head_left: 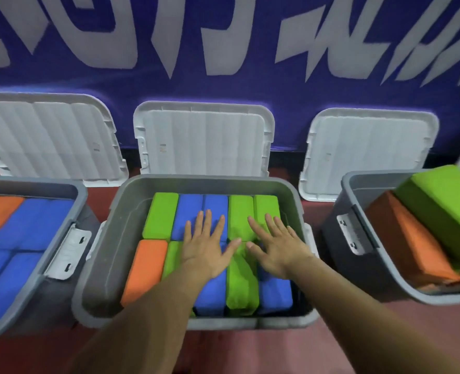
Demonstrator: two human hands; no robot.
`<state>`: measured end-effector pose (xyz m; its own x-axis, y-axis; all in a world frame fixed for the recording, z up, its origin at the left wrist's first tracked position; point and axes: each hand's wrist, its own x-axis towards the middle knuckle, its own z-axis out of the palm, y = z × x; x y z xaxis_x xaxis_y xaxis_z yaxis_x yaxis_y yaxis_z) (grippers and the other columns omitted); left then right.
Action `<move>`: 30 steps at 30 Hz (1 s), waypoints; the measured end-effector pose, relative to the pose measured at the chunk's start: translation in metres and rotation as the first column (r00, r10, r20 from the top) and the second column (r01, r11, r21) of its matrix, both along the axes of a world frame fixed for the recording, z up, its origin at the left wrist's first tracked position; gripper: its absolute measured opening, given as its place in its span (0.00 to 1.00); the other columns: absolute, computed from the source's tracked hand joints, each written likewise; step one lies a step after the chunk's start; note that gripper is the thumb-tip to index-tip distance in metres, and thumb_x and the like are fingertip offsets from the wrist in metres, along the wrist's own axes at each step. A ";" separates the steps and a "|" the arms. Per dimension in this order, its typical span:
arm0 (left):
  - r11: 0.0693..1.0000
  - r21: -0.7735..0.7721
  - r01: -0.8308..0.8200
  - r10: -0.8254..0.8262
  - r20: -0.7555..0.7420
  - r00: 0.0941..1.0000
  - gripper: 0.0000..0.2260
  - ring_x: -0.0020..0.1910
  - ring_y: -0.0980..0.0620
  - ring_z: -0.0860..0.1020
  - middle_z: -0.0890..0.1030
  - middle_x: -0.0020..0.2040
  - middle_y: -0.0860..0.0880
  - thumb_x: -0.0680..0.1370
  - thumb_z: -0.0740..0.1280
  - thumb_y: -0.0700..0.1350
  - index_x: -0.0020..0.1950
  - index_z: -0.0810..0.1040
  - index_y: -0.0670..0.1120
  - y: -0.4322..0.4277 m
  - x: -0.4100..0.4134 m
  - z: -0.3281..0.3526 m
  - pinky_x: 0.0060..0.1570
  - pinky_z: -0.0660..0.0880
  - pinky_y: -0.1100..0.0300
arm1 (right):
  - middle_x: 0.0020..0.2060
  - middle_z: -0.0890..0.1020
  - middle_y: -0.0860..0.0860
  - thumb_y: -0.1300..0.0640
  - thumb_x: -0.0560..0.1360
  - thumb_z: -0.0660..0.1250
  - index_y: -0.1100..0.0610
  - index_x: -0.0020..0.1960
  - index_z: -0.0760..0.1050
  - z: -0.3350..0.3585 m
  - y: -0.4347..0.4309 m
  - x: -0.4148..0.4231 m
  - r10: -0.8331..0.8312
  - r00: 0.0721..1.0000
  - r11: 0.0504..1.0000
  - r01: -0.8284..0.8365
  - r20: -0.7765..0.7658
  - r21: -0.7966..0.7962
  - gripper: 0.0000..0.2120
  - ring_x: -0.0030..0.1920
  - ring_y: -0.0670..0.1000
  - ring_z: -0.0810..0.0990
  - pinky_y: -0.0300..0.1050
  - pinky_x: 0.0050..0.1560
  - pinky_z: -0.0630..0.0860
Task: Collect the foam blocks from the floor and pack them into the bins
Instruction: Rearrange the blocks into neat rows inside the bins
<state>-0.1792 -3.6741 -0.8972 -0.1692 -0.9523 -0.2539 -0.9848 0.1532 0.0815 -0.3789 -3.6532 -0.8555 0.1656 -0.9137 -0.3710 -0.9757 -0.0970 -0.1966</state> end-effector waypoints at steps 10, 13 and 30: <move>0.968 -0.104 0.226 -0.247 -0.272 0.930 0.31 0.82 0.48 0.43 0.42 0.83 0.48 0.82 0.44 0.67 0.83 0.42 0.57 0.079 -0.241 0.080 0.79 0.42 0.46 | 0.83 0.49 0.54 0.34 0.81 0.53 0.34 0.81 0.40 0.090 0.130 -0.220 -0.379 0.925 0.896 0.362 -0.017 -0.258 0.34 0.82 0.59 0.48 0.59 0.79 0.53; 0.973 -0.102 0.207 -0.230 -0.361 0.904 0.31 0.82 0.48 0.47 0.45 0.84 0.49 0.82 0.46 0.66 0.83 0.45 0.58 0.103 -0.301 0.092 0.79 0.44 0.47 | 0.79 0.58 0.61 0.35 0.80 0.58 0.37 0.82 0.46 0.093 0.155 -0.272 -0.519 0.854 0.789 0.489 0.022 -0.371 0.35 0.78 0.62 0.57 0.59 0.74 0.62; 0.998 -0.032 -0.054 0.016 -0.702 0.712 0.38 0.82 0.49 0.42 0.45 0.83 0.45 0.76 0.47 0.73 0.82 0.41 0.59 0.081 -0.493 0.064 0.79 0.47 0.42 | 0.82 0.47 0.59 0.34 0.77 0.65 0.46 0.83 0.48 0.031 0.116 -0.420 -0.534 0.491 0.513 0.835 0.689 -0.198 0.43 0.81 0.62 0.50 0.59 0.78 0.54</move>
